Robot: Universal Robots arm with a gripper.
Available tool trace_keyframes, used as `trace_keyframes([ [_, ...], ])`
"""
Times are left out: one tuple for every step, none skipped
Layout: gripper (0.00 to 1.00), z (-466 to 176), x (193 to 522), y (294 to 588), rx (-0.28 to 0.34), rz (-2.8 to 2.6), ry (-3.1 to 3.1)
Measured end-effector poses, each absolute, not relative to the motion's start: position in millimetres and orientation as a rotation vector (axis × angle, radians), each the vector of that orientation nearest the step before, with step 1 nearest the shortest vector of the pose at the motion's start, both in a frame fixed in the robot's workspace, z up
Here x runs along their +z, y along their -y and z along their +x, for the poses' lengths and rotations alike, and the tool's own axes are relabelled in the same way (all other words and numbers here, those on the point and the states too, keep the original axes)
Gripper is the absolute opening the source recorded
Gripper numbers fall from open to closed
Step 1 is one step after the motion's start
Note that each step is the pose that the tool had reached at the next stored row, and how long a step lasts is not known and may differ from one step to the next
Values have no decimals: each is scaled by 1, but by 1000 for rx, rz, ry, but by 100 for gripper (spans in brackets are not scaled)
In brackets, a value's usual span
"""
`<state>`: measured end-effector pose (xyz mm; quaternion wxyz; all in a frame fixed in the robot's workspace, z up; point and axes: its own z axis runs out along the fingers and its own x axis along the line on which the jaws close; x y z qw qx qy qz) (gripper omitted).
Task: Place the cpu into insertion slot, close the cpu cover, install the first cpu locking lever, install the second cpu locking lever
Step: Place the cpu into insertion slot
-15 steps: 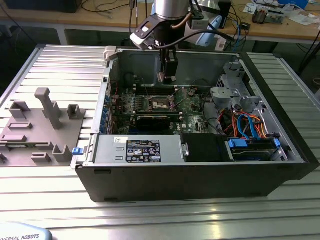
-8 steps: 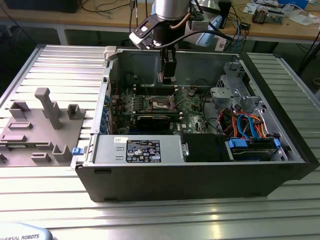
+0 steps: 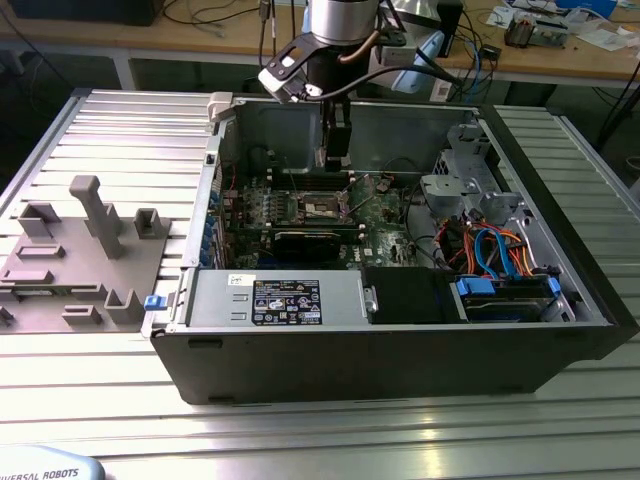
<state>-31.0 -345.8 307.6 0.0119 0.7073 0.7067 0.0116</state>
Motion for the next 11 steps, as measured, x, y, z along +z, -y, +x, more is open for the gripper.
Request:
trace_keyframes([
  [54, -31, 307, 346, 36, 2205, -2203],
  [54, -31, 307, 345, 36, 2205, -2203],
  [54, -31, 307, 345, 36, 2205, -2203],
  [54, -31, 307, 345, 36, 2205, -2203],
  [54, -31, 307, 345, 36, 2205, -2203],
  [54, -31, 307, 345, 36, 2205, -2203],
  [54, -31, 307, 345, 36, 2205, -2203],
  [54, -31, 306, 345, 36, 2205, -2203],
  [54, -31, 306, 345, 36, 2205, -2203],
  [54, -31, 306, 345, 36, 2205, -2203],
  [54, -31, 305, 345, 36, 2205, -2203],
])
